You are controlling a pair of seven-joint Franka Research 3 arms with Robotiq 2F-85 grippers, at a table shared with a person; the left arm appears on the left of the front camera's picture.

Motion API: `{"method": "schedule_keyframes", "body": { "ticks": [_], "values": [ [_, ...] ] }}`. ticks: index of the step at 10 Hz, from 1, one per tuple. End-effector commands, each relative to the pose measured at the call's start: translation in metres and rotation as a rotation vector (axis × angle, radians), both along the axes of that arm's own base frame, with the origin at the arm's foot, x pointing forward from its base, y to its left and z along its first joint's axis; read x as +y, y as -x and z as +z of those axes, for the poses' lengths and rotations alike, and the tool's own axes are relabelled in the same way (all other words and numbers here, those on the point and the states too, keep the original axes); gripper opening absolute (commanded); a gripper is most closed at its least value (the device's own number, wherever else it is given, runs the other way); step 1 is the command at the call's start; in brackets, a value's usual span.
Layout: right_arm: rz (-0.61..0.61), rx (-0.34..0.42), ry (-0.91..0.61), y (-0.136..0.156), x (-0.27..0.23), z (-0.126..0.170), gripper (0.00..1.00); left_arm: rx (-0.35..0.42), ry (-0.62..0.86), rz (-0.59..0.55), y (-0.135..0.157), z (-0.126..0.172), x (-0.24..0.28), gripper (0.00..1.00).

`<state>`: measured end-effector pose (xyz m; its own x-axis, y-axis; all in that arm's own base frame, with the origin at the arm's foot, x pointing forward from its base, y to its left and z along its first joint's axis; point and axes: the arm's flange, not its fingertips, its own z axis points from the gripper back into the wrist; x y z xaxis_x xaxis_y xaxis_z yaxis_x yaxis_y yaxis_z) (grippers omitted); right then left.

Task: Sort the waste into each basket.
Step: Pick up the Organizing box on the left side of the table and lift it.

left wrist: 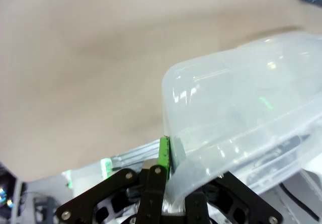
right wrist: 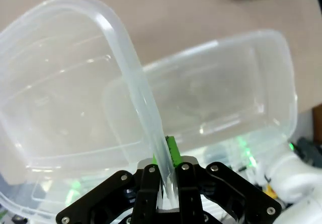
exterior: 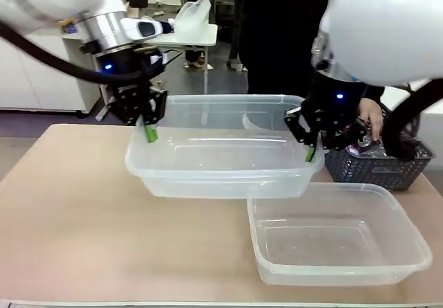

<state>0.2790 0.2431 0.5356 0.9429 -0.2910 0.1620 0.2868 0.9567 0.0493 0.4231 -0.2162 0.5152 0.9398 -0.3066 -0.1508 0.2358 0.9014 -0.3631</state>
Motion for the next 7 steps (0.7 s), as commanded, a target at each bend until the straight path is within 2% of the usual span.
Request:
{"method": "schedule_keyframes", "body": {
  "ticks": [1, 2, 3, 4, 7],
  "values": [
    [0.022, -0.102, -0.011, -0.008, -0.033, -0.017, 0.04, 0.154, 0.007, 0.05, -0.015, 0.015, 0.011, 0.05],
    [0.06, -0.112, -0.014, -0.009, -0.043, -0.017, 0.04, 0.195, 0.018, 0.086, -0.021, 0.013, 0.015, 0.05],
    [0.077, -0.067, -0.033, -0.017, -0.052, -0.022, 0.04, 0.203, 0.02, 0.094, -0.023, 0.011, 0.016, 0.05],
    [0.039, 0.012, -0.089, -0.025, -0.056, -0.027, 0.04, 0.184, 0.018, 0.064, -0.021, 0.008, 0.014, 0.05],
    [-0.041, 0.147, -0.134, -0.033, -0.049, -0.042, 0.04, 0.184, -0.043, 0.021, -0.015, -0.006, 0.001, 0.05]
  ]
}}
